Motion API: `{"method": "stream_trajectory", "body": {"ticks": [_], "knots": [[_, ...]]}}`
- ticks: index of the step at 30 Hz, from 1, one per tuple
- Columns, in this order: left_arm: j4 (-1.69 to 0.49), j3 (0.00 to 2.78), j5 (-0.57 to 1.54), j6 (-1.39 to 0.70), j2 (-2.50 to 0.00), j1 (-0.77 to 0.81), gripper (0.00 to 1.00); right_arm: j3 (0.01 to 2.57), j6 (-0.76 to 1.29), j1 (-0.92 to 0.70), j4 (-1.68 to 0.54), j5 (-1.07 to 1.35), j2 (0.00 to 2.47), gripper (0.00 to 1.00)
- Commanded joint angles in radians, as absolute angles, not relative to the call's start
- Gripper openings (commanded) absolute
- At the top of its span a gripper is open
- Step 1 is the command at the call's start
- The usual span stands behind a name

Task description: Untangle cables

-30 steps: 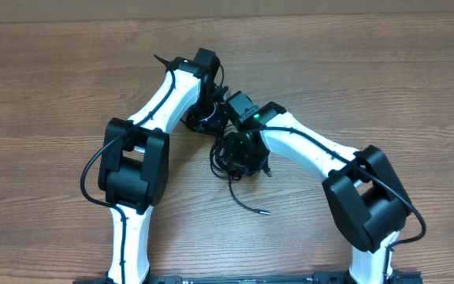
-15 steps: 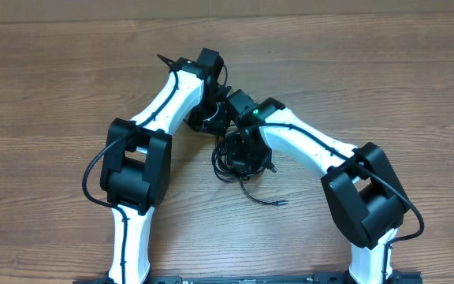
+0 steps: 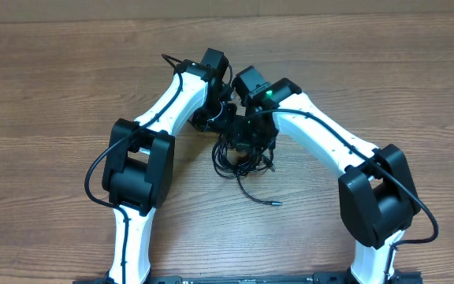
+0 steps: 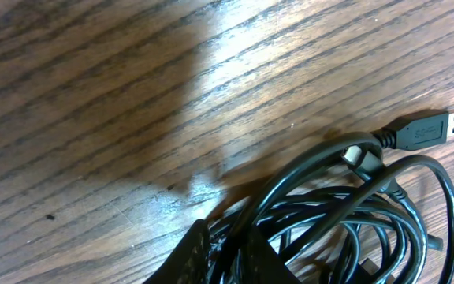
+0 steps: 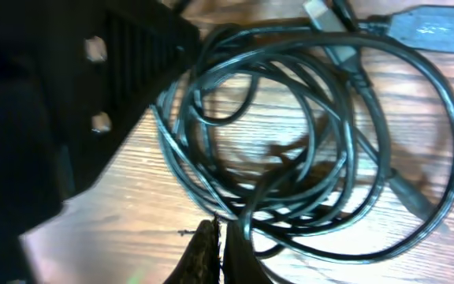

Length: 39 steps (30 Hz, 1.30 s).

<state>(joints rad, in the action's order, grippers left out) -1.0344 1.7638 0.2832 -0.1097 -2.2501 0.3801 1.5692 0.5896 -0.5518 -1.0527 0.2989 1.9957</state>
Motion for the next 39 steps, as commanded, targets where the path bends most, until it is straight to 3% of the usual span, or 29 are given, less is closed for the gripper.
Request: {"method": "stream_trajectory", "body": {"ticks": [1, 9, 14, 16, 24, 27, 35, 39], "knots": [[-1.032, 1.747, 0.276, -0.120, -2.269, 0.384, 0.16, 1.595, 0.567, -0.494, -1.030, 0.446, 1.958, 0.04], [-1.032, 1.747, 0.276, -0.120, -2.269, 0.384, 0.22, 1.568, 0.567, -0.492, -1.060, 0.386, 1.958, 0.04], [-1.036, 1.747, 0.277, -0.120, -2.269, 0.384, 0.31, 1.516, 0.579, -0.557, -1.060, 0.273, 1.959, 0.22], [-1.036, 1.747, 0.277, -0.120, -2.269, 0.384, 0.32, 1.493, 0.616, -0.570, -1.054, 0.224, 1.960, 0.24], [-1.039, 1.747, 0.278, -0.120, -2.269, 0.384, 0.32, 1.404, 0.685, -0.577, -0.947, 0.229, 1.961, 0.23], [-1.040, 1.747, 0.278, -0.120, -2.269, 0.387, 0.26, 1.386, 0.685, -0.581, -0.919, 0.248, 1.965, 0.23], [-1.060, 1.747, 0.278, -0.119, -2.269, 0.387, 0.24, 1.374, 0.711, -0.603, -0.900, 0.248, 2.002, 0.24], [-1.102, 1.747, 0.278, -0.046, -2.269, 0.387, 0.28, 1.374, 0.711, -0.603, -0.892, 0.248, 2.013, 0.23]]}}
